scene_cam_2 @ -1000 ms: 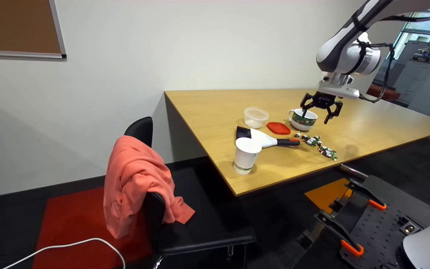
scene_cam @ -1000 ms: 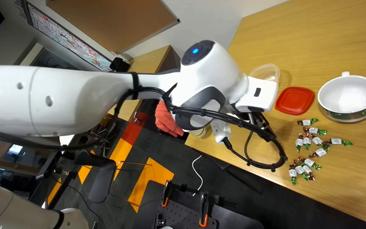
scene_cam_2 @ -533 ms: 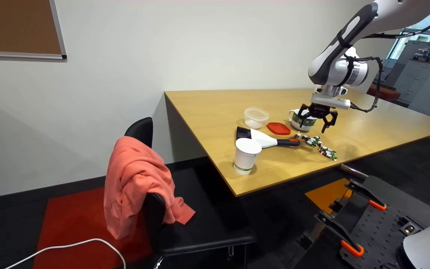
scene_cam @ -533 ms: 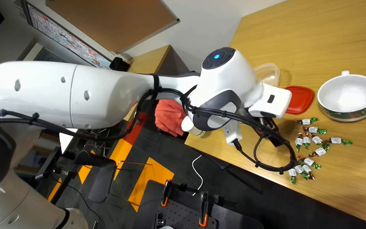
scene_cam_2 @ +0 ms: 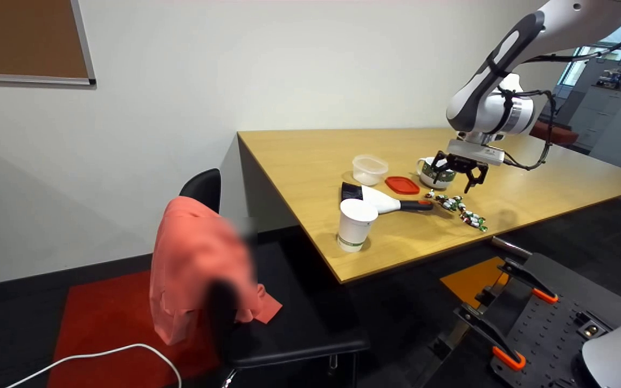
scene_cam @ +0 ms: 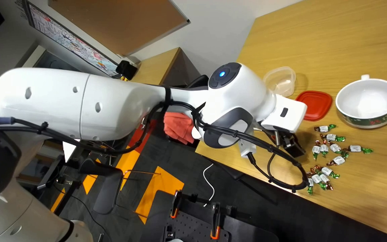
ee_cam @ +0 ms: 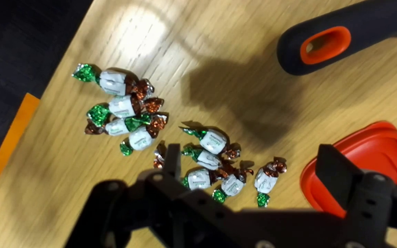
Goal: Put one of the sweets in the colourless bowl
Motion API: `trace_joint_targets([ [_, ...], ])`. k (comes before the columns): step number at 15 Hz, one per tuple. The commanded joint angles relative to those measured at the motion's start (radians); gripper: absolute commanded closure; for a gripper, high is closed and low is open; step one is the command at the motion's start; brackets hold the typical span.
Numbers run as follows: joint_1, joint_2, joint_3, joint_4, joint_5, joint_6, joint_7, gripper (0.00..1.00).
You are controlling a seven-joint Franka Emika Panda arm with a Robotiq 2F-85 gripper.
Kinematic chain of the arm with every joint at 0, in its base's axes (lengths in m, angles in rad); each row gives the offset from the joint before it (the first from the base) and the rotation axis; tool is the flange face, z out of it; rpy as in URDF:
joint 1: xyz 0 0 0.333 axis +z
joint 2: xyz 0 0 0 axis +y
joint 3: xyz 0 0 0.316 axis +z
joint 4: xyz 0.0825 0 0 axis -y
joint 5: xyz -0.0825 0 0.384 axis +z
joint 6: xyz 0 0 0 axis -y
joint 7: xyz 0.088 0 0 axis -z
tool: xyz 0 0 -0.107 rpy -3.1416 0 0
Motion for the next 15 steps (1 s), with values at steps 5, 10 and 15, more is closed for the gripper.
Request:
trace_joint_targets([
  [5, -0.012, 0.042, 0.015, -0.029, 0.12, 0.132, 0.026, 0.0],
  [10, -0.031, 0.097, 0.026, 0.027, 0.144, 0.082, -0.01, 0.0],
  [15, -0.002, 0.163, -0.017, 0.091, 0.091, 0.054, -0.007, 0.0],
])
